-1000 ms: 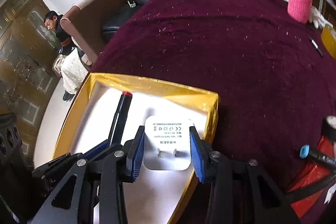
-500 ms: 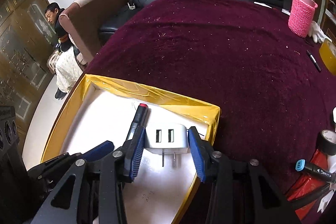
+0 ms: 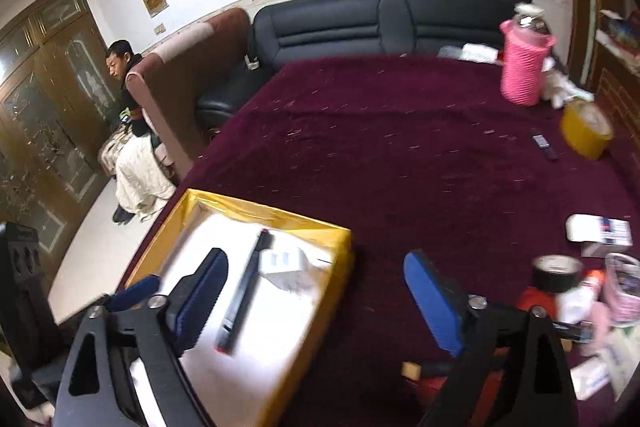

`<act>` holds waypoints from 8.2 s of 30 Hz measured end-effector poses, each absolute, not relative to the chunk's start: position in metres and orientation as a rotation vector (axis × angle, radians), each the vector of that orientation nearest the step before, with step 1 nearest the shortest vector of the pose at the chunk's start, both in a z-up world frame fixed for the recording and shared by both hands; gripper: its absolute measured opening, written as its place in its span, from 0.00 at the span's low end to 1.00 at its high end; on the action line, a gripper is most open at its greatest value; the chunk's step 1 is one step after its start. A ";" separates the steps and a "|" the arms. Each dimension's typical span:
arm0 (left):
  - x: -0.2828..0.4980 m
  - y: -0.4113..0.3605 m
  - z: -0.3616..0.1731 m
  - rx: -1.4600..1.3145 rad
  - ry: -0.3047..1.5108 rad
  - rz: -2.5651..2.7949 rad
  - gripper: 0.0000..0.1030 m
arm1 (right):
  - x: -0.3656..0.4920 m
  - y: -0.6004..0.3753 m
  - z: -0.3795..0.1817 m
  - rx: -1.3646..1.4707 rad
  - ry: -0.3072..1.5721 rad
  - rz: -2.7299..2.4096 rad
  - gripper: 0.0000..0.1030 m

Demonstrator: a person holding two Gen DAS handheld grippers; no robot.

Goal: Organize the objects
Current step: 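Lower the red-capped marker into the gold box and open the left gripper, then grasp the blue-capped black marker with the left gripper, then carry the blue-capped marker with the left gripper over the gold box, then grasp the yellow-capped black marker with the right gripper while the left holds its marker, then lower both markers into the gold box and open both grippers, then grasp the red pouch with the left gripper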

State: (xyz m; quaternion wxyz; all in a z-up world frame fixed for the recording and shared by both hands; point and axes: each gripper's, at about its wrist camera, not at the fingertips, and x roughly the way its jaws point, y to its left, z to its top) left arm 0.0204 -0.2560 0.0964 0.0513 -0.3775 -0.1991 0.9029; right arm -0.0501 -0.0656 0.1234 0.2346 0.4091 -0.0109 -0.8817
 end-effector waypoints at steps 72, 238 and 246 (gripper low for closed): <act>-0.034 0.008 0.042 -1.269 0.440 2.234 0.21 | -0.013 0.188 0.049 1.011 -0.574 -2.706 1.00; 0.097 -0.183 0.123 -1.101 -0.144 3.054 0.92 | 0.020 0.007 0.088 1.026 -0.077 -2.585 0.91; 0.097 -0.128 0.130 -1.088 0.080 3.034 0.92 | 0.029 0.072 0.084 1.019 -0.193 -2.672 0.91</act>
